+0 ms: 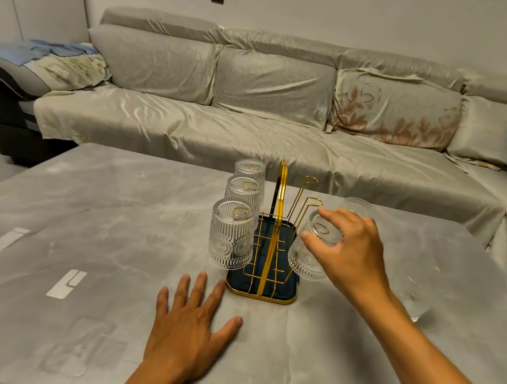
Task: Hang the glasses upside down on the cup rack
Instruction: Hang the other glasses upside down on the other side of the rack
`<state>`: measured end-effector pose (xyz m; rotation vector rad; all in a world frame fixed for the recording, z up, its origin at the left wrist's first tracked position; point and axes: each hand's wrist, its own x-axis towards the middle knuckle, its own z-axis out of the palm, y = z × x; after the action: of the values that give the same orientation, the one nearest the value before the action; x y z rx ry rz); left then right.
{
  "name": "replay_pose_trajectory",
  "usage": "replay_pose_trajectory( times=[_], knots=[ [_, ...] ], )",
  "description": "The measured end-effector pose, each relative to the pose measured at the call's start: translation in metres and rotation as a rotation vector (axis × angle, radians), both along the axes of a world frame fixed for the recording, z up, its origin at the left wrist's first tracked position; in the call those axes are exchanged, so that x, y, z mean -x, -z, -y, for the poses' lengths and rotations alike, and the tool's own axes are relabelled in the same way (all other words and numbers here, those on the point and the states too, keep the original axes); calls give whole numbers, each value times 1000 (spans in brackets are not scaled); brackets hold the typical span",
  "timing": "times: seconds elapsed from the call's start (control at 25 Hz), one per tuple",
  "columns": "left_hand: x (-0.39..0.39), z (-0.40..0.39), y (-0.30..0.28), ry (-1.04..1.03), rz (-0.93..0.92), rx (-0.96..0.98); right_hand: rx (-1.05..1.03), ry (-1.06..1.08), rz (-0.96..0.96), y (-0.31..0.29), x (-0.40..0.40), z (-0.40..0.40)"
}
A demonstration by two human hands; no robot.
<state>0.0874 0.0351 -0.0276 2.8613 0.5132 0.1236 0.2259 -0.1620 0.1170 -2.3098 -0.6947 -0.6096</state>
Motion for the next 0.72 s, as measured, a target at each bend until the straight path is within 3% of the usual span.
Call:
replay_pose_trajectory(
  times=[0.6, 0.72],
  knots=[
    [0, 2, -5, 3, -36, 1, -23, -20, -128, 22, 8, 1],
    [1, 1, -6, 6, -26, -9, -280, 38, -100, 41, 19, 29]
  ],
)
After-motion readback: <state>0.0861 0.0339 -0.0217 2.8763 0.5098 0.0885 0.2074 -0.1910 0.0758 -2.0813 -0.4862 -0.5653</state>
